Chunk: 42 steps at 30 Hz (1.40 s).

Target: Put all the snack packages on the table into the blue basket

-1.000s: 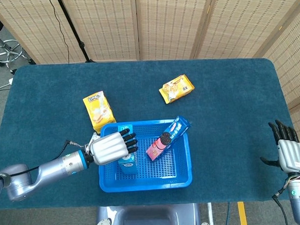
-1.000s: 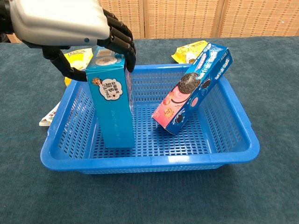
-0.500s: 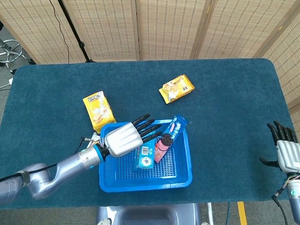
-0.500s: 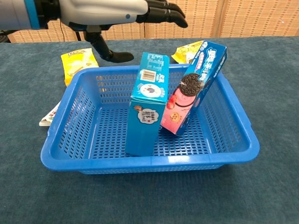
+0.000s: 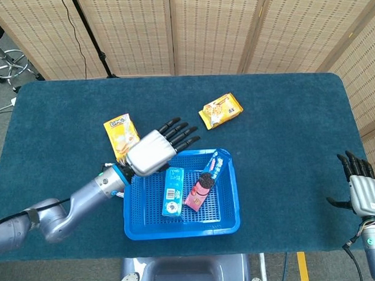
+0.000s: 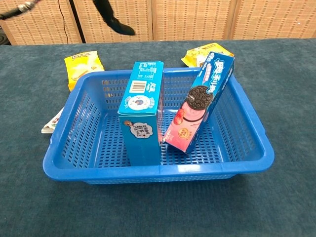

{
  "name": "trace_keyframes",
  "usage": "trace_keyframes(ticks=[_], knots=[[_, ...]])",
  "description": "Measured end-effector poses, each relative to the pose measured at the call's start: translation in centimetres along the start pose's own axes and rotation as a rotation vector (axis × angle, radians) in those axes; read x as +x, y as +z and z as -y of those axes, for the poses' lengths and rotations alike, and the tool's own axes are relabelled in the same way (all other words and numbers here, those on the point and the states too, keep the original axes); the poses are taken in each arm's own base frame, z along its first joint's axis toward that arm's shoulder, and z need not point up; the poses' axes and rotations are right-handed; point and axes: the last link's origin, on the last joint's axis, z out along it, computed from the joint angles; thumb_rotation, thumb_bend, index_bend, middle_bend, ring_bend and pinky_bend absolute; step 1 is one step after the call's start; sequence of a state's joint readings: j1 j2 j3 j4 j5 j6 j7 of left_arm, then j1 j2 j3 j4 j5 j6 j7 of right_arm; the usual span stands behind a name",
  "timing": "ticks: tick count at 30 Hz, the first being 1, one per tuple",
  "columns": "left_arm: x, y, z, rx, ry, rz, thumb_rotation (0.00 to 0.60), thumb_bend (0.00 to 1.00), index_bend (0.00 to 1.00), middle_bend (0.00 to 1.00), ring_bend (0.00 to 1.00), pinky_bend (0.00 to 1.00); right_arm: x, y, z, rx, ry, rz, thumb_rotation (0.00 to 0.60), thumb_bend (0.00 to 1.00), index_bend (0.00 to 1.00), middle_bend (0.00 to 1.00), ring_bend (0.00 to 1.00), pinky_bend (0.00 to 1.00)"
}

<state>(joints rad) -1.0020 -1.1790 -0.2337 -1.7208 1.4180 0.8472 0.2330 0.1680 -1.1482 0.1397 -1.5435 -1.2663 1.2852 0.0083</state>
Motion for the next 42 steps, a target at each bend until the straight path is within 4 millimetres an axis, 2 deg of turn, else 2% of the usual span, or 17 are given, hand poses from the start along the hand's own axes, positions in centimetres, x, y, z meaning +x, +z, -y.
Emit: trace_keyframes(ticks=[3, 6, 10, 16, 21, 28, 37, 39, 42], knots=[[0.5, -1.8, 3.3, 0.073, 0.01, 0.013, 0.6, 0.04, 0.0, 0.0, 0.0, 0.0, 0.0, 0.0, 0.1, 0.002, -0.002, 0.001, 0.6, 0.0, 0.0, 0.0, 0.0, 0.0], [-0.1, -4.0, 6.6, 0.144, 0.051, 0.06, 0.6, 0.01, 0.0, 0.0, 0.0, 0.0, -0.2, -0.1, 0.4, 0.011, -0.009, 0.006, 0.6, 0.0, 0.0, 0.0, 0.0, 0.0], [-2.5, -6.8, 10.1, 0.211, 0.104, 0.16, 0.6, 0.0, 0.0, 0.0, 0.0, 0.0, -0.5, -0.2, 0.9, 0.021, -0.018, 0.01, 0.6, 0.0, 0.0, 0.0, 0.0, 0.0], [-6.5, -8.7, 12.9, 0.228, 0.188, 0.274, 0.6, 0.0, 0.0, 0.0, 0.0, 0.0, -1.0, -0.3, 1.8, 0.041, -0.029, 0.019, 0.6, 0.0, 0.0, 0.0, 0.0, 0.0], [-9.7, -7.9, 13.4, 0.199, 0.23, 0.318, 0.6, 0.0, 0.0, 0.0, 0.0, 0.0, -1.3, -0.2, 1.8, 0.036, -0.031, 0.028, 0.6, 0.0, 0.0, 0.0, 0.0, 0.0], [-13.1, -4.5, 11.8, 0.12, 0.283, 0.356, 0.6, 0.0, 0.0, 0.0, 0.0, 0.0, -1.2, 0.0, 1.5, 0.022, -0.026, 0.024, 0.6, 0.0, 0.0, 0.0, 0.0, 0.0], [-15.2, -2.1, 11.0, 0.103, 0.301, 0.41, 0.6, 0.0, 0.0, 0.0, 0.0, 0.0, -0.9, 0.1, 0.9, -0.002, -0.02, 0.017, 0.6, 0.0, 0.0, 0.0, 0.0, 0.0], [-15.4, -1.9, 11.0, 0.106, 0.302, 0.42, 0.6, 0.0, 0.0, 0.0, 0.0, 0.03, -0.8, 0.1, 0.9, -0.005, -0.017, 0.015, 0.6, 0.0, 0.0, 0.0, 0.0, 0.0], [-16.1, -1.9, 11.1, 0.123, 0.281, 0.444, 0.6, 0.01, 0.0, 0.0, 0.0, 0.13, -0.9, 0.1, 0.9, -0.004, -0.011, 0.021, 0.6, 0.0, 0.0, 0.0, 0.0, 0.0]])
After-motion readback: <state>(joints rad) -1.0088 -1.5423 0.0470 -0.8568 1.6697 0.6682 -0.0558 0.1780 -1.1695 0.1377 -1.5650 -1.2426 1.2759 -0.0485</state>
